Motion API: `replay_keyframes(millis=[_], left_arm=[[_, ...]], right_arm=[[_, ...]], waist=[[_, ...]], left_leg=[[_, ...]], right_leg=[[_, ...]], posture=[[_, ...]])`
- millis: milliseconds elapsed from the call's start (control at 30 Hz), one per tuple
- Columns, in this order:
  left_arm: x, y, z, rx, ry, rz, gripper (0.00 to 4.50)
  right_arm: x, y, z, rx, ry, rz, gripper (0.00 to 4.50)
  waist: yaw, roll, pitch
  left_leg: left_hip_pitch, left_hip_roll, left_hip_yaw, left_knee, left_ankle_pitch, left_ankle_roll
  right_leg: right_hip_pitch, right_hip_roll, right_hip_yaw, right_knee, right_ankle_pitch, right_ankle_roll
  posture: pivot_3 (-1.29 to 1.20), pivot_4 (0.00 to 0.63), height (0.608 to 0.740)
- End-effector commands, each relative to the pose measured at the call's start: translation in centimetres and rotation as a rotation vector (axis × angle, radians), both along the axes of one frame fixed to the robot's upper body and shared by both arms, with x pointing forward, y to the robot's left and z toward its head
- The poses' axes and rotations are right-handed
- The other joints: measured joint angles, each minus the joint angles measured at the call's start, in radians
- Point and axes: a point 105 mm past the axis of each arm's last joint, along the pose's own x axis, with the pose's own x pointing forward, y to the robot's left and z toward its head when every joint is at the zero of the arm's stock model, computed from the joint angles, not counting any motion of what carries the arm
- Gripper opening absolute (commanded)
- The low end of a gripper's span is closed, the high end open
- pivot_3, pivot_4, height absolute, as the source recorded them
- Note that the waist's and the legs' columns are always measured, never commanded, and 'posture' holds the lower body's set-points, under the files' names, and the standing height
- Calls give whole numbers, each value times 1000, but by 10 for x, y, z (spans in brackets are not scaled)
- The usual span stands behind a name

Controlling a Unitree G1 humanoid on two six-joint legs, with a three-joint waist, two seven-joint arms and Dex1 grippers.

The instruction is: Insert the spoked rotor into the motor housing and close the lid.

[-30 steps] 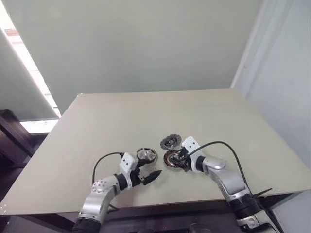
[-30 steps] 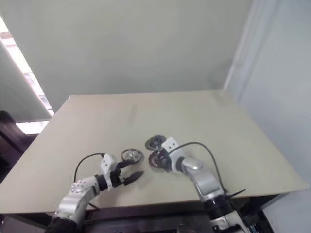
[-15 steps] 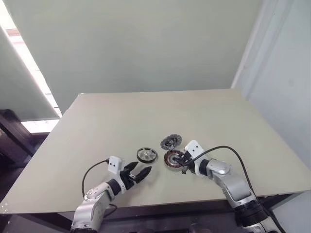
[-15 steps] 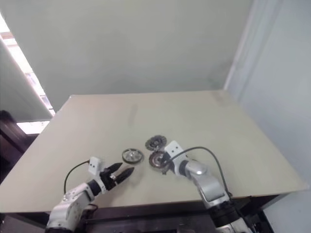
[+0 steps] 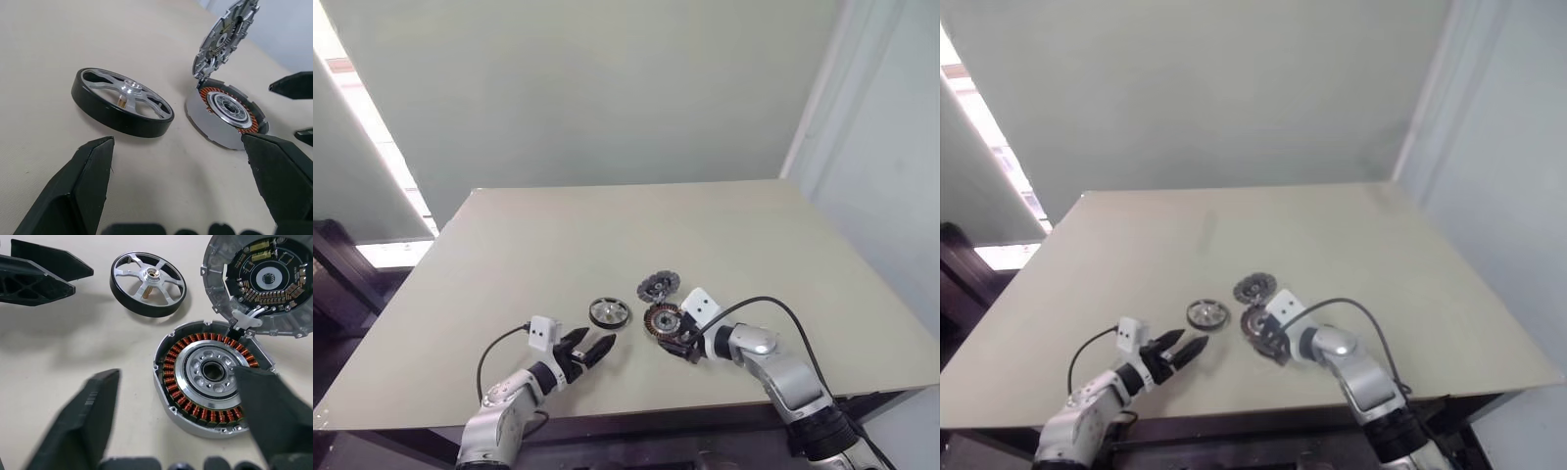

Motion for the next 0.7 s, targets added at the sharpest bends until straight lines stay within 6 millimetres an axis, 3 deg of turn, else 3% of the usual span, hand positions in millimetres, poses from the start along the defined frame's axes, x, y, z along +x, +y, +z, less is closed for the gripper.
replay_keyframes(millis=[33,100,167,500,700], left_arm=[[9,2,12,-31,-36,25,4500],[10,0,12,-35,-35,28,4500],[11,-2,12,-41,-31,31,4500],[17,-3,1,-136,107,134,4500],[20,-3,-9,-219,216,218,4500]], right_arm=[[7,1,20,26,-99,-20,4458],[10,1,23,40,-117,-38,4280],[12,0,24,41,-121,-46,3740],[13,-2,27,18,-156,-36,171],[13,-3,27,17,-162,-40,41]], waist=[[0,0,0],[0,0,0],[0,0,0],[0,0,0],[1,0,0]], left_leg=[[0,0,0,0,0,0],[0,0,0,0,0,0],[0,0,0,0,0,0],[0,0,0,0,0,0],[0,0,-1,0,0,0]], right_leg=[[0,0,0,0,0,0],[0,0,0,0,0,0],[0,0,0,0,0,0],[0,0,0,0,0,0],[0,0,0,0,0,0]], posture=[[0,0,740],[0,0,740],[0,0,740],[0,0,740],[0,0,740]])
